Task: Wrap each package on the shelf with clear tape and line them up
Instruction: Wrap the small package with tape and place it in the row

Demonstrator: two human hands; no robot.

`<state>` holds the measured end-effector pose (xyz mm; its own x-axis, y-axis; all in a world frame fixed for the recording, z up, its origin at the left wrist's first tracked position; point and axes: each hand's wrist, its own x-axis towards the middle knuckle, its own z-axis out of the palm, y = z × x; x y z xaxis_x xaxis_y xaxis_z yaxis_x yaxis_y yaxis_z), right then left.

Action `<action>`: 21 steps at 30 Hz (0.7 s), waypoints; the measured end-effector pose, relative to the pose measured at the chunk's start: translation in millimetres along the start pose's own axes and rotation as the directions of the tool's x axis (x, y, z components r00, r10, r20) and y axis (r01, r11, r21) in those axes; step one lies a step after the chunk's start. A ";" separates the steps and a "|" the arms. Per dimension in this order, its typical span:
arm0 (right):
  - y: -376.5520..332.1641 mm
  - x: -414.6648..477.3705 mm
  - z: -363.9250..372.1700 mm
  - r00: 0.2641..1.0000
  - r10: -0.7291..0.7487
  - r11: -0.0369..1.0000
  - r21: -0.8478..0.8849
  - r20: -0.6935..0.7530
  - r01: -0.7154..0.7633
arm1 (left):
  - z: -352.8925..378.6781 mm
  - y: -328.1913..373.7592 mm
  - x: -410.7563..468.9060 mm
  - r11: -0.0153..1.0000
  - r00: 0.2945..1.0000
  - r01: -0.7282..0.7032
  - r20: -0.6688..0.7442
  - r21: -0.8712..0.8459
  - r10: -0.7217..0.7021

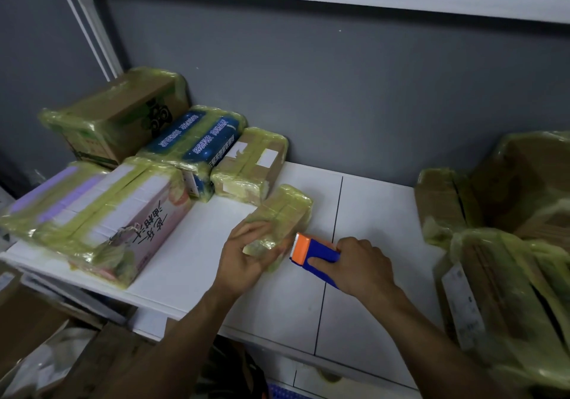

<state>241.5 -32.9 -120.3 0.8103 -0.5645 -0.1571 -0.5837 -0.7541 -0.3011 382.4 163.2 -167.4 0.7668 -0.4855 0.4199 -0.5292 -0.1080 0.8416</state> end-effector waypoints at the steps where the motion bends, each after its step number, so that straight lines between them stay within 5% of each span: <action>1: -1.6 -0.1 1.8 1.000 0.000 1.000 -0.011 -0.009 0.000 | -1.0 -0.1 1.3 1.000 1.000 -0.003 0.021 0.021 0.003; 4: -7.7 0.8 6.4 0.999 0.001 0.999 -0.042 -0.045 -0.003 | -0.5 1.8 3.6 0.988 0.996 0.006 0.082 0.153 -0.019; 9: -19.9 2.7 8.8 0.996 0.013 0.997 -0.081 -0.091 -0.020 | 14.0 7.1 -0.9 0.951 0.975 0.214 0.011 0.224 -0.222; 21: -31.3 1.7 18.5 0.993 0.038 0.986 -0.160 -0.111 -0.056 | 19.9 8.9 2.3 0.867 0.966 0.258 -0.112 0.426 -0.233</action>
<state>262.2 -4.0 -128.5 0.7768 -0.6266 -0.0632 -0.6287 -0.7654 -0.1376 372.2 143.9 -165.7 0.9046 -0.3466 0.2481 -0.4157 -0.5887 0.6933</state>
